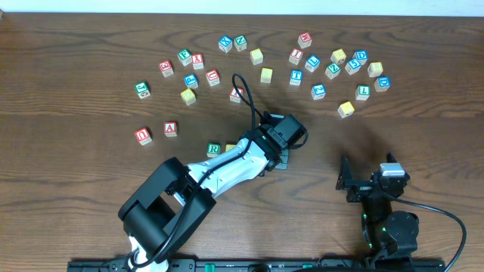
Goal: Spell out ROBOT
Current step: 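Lower the yellow O block onto the table right of the B block, then open the left gripper and raise it off the O block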
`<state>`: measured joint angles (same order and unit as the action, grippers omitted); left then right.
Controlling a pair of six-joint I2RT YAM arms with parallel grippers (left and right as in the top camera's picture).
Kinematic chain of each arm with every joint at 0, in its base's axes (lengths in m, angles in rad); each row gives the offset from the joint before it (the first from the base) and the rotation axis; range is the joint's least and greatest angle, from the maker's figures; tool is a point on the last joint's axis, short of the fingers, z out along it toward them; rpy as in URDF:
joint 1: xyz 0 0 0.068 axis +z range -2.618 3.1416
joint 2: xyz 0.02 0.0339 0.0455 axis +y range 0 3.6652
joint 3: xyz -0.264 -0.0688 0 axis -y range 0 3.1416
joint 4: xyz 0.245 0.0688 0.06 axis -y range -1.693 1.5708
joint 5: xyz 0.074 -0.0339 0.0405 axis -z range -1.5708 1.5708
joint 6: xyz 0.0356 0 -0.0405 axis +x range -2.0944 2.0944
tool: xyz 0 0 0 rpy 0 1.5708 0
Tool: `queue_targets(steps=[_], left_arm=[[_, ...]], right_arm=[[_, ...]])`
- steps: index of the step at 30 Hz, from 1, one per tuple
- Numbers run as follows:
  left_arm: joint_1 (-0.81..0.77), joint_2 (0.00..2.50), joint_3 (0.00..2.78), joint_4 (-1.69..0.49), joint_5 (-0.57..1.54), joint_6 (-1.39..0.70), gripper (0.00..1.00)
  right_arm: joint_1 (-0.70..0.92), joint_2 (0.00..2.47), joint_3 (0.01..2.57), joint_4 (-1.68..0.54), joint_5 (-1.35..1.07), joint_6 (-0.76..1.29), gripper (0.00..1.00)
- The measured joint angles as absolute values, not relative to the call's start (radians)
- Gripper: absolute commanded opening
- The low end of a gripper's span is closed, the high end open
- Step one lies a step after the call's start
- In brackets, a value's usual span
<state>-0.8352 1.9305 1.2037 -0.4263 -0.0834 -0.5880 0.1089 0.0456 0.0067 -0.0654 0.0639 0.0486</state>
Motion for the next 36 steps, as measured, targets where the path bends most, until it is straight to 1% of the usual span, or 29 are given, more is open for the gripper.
queue_targets(steps=[12,22,23,24,26,28,31,32,36], left_arm=[[-0.835,1.93,1.204,-0.43,-0.085,-0.588,0.13],[-0.835,1.93,1.204,-0.445,-0.11,-0.588,0.15],[-0.835,1.93,1.204,-0.445,-0.111,-0.588,0.22],[-0.835,1.93,1.204,-0.445,-0.111,-0.588,0.26],[-0.835,1.93,1.204,-0.445,-0.111,-0.588,0.32],[-0.835,1.93,1.204,-0.445,-0.111,-0.593,0.36],[-0.835,1.93,1.204,-0.445,-0.111,-0.595,0.47],[-0.835,1.93,1.204,-0.445,-0.111,-0.597,0.48],[-0.835,1.93,1.204,-0.444,-0.11,-0.599,0.49]], right_arm=[[0.109,0.046,0.007,-0.065,0.064,0.049,0.99],[0.109,0.046,0.007,-0.066,0.064,0.049,0.99],[0.109,0.046,0.007,-0.065,0.064,0.049,0.99],[0.109,0.046,0.007,-0.065,0.064,0.049,0.99],[0.109,0.046,0.007,-0.066,0.064,0.049,0.99],[0.109,0.046,0.007,-0.065,0.064,0.049,0.99],[0.109,0.046,0.007,-0.065,0.064,0.049,0.99],[0.109,0.046,0.007,-0.066,0.064,0.049,0.99],[0.109,0.046,0.007,-0.066,0.064,0.049,0.99]])
